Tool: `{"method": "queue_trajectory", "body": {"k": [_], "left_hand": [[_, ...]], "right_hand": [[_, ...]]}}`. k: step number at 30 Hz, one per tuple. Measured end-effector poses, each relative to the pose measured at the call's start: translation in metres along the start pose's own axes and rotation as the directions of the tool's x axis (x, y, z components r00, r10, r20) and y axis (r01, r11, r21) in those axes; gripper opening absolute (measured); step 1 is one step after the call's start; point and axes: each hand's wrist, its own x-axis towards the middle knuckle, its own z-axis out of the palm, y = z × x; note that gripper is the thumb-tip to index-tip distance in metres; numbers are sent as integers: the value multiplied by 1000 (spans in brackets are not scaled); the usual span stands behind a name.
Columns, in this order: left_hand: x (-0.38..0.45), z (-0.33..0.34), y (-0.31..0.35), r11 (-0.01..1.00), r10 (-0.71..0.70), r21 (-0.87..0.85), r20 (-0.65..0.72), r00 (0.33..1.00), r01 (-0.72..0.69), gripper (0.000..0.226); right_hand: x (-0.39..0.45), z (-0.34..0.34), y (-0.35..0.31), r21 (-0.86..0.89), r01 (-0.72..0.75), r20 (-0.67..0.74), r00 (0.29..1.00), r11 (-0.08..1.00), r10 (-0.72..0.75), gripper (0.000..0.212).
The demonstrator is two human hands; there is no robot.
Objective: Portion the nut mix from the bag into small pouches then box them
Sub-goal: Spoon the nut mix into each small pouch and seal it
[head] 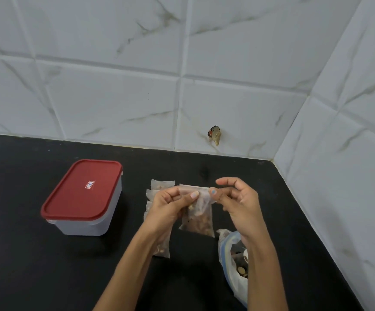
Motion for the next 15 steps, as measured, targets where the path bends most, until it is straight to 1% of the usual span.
{"method": "queue_trajectory", "body": {"k": [4, 7, 11, 15], "left_hand": [[1, 0, -4, 999, 43, 36, -35, 998, -41, 19], [1, -1, -7, 996, 56, 78, -51, 997, -52, 16], [-1, -2, -12, 993, 59, 110, -77, 995, -50, 13], [-4, 0, -11, 995, 67, 77, -64, 996, -62, 26]], "right_hand": [[-1, -8, 8, -62, -102, 96, 990, 993, 108, 21], [-2, -11, 14, -4, -112, 142, 984, 994, 111, 9], [-3, -11, 20, 50, -117, 85, 990, 992, 112, 8], [-7, -9, 22, 78, -76, 22, 997, 994, 75, 9]]}}
